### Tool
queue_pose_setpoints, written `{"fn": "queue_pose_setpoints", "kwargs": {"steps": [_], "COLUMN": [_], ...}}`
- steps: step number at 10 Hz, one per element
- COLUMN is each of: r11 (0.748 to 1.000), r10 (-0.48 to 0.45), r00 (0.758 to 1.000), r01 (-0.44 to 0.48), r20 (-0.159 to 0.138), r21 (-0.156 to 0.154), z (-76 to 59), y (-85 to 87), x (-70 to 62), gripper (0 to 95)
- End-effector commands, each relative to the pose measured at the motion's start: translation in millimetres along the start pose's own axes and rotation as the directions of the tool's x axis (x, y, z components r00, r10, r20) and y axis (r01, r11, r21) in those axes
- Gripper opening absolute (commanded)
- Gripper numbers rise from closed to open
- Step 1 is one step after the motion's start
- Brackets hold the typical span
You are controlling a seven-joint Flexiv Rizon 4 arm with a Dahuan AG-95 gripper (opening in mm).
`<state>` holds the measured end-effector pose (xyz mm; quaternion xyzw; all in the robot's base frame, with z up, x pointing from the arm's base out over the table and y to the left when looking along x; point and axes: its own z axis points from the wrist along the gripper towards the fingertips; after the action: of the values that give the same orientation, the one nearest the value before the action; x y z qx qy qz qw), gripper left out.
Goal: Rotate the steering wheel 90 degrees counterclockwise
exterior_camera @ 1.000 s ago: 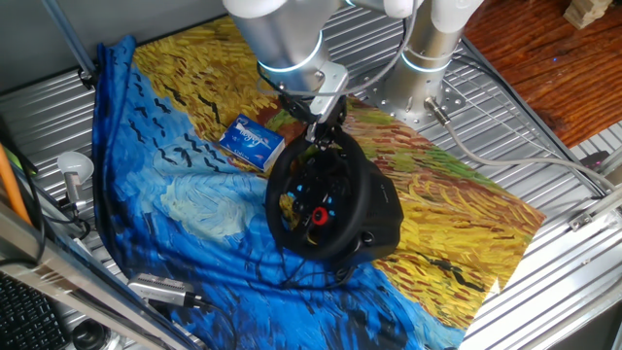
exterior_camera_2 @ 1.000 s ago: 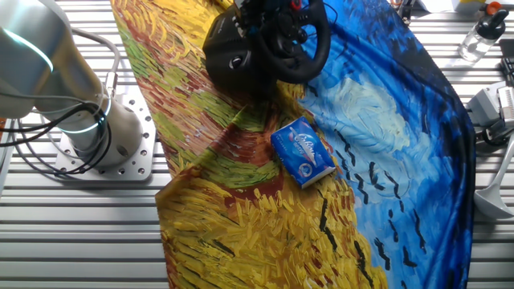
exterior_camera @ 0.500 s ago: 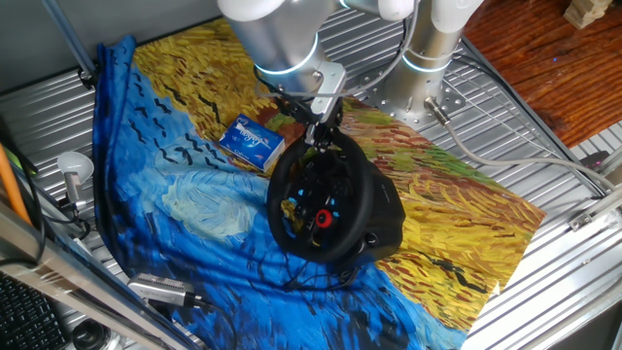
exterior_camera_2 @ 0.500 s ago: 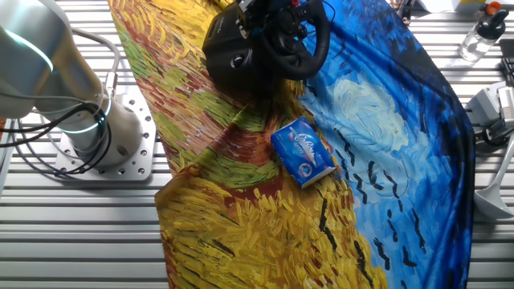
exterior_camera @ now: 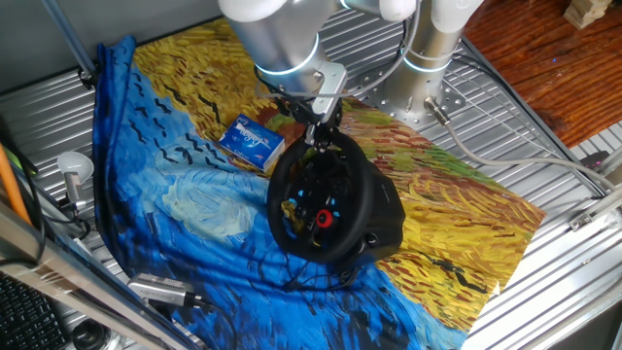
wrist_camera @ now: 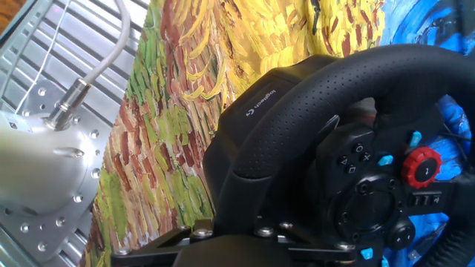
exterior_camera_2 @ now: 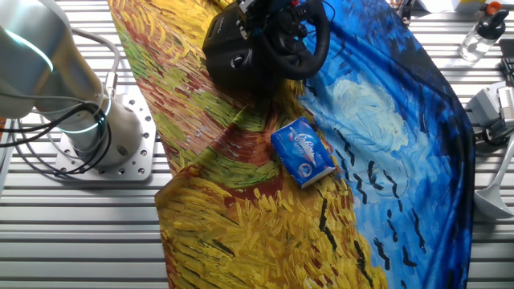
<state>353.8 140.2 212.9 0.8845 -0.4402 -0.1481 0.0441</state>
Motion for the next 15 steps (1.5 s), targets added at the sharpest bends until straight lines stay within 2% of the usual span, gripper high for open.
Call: {"fn": "queue_pose_setpoints", "kwargs": {"steps": [1, 3, 6, 15], "r11": [1.0, 1.0, 1.0, 1.0], "r10": [-0.001, -0.001, -0.008, 0.007], "r00": [1.0, 1.0, 1.0, 0.997], "r01": [0.001, 0.0, 0.008, -0.008], "r20": [-0.007, -0.021, -0.028, -0.079], "r21": [-0.006, -0.016, -0.01, -0.014], "z": [-0.3, -0.7, 2.4, 4.6], "y": [-2.7, -0.6, -0.9, -2.2], "x": [0.7, 1.6, 4.8, 8.7], "gripper": [0.0, 0.0, 0.0, 0.0]}}
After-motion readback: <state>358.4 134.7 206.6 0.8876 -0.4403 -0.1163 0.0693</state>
